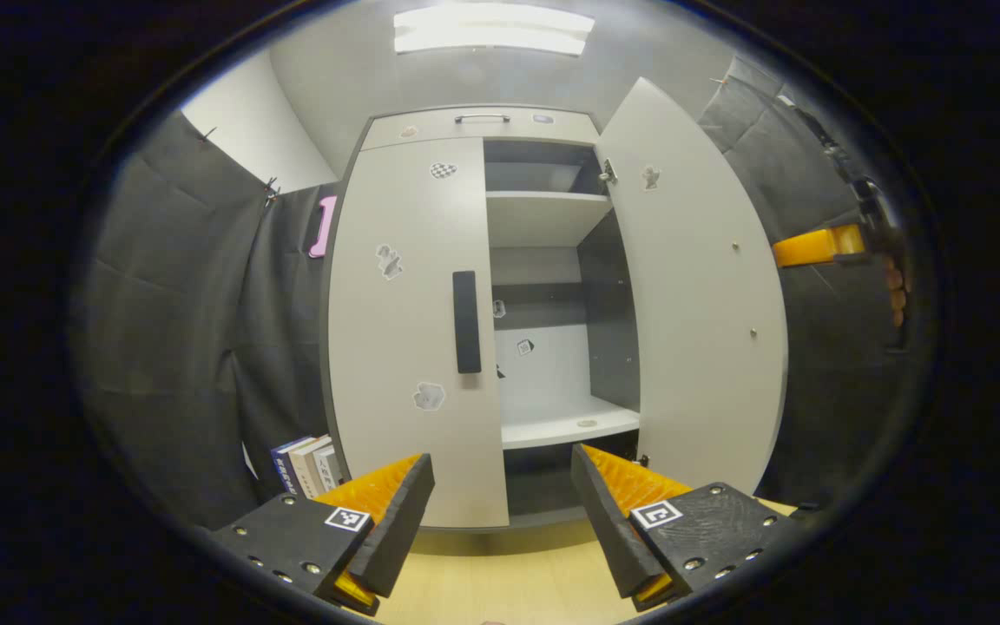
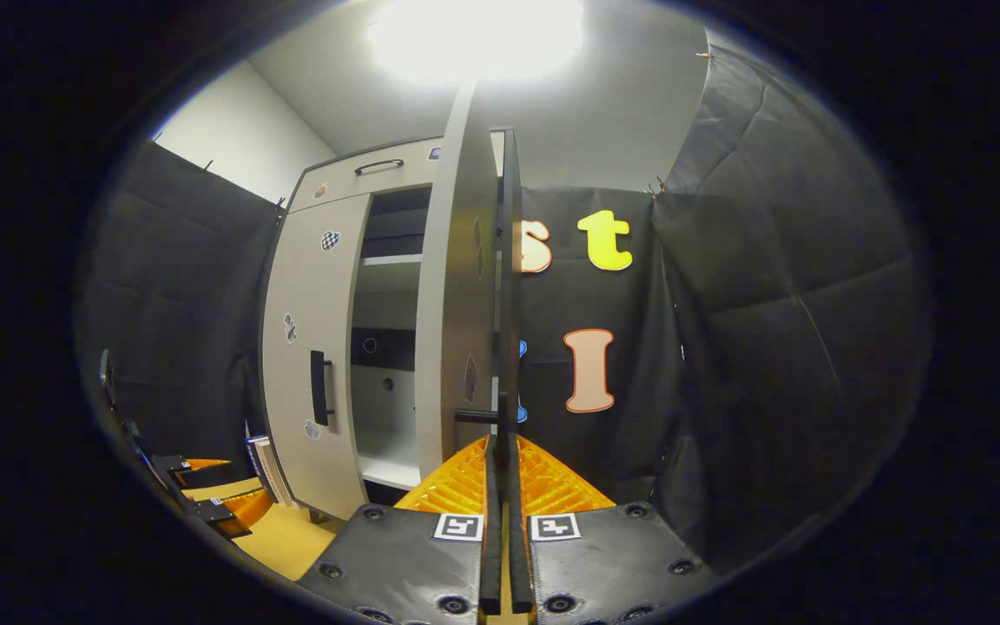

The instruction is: Open the right door of the double-door shoe cabinet with the right hand, and open the left door with the left hand.

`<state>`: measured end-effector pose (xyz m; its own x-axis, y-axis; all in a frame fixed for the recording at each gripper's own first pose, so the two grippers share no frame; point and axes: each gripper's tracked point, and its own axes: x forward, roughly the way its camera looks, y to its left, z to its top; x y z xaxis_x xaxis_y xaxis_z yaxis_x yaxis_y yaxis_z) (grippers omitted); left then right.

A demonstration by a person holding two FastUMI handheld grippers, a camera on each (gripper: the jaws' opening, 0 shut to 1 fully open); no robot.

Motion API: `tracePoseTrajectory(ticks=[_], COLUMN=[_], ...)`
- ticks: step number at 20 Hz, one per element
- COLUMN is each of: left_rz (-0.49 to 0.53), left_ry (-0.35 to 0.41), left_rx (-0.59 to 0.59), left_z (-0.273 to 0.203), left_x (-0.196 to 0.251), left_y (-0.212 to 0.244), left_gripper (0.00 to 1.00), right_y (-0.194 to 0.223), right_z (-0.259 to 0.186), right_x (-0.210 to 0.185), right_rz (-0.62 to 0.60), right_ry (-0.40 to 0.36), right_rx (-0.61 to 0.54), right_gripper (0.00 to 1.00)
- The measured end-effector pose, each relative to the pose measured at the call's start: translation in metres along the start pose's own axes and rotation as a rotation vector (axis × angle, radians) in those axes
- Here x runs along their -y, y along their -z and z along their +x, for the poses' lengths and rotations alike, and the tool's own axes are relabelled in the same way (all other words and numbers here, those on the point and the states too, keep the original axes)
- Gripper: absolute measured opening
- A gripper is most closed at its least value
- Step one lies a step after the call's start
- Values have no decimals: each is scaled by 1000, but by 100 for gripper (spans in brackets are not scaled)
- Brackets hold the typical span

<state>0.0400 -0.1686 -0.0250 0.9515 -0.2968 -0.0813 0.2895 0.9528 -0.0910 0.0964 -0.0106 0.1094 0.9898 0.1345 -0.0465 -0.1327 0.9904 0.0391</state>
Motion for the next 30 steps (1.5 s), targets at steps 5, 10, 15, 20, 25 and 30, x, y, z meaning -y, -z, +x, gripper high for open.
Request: tracePoseTrajectory(ticks=[5,10,15,20,25,30], left_rz=[-16,-2,3,4,0,-6], left_ry=[-14,-19,-23,-1,-4,-40], left_rx=[-12,3,38,23,2,5], left_z=[45,95,140,181,213,227], left_x=[-13,-31,-44,-48,-55,-61], left_y=[-14,-36,-66,-77,-76,-79], left_gripper=[93,94,94,94,94,73], right_y=[15,42,76,92,113,123], right_z=[-26,-45,-54,-53,-51,-49], right_x=[15,53,79,86,87,88], right_rz=[17,39,69,61,58,56], right_ry=[14,136,215,245,230,223], right_rx=[-1,-27,-115,-153,-207,-245], right_gripper=[34,100,100,96,99,99])
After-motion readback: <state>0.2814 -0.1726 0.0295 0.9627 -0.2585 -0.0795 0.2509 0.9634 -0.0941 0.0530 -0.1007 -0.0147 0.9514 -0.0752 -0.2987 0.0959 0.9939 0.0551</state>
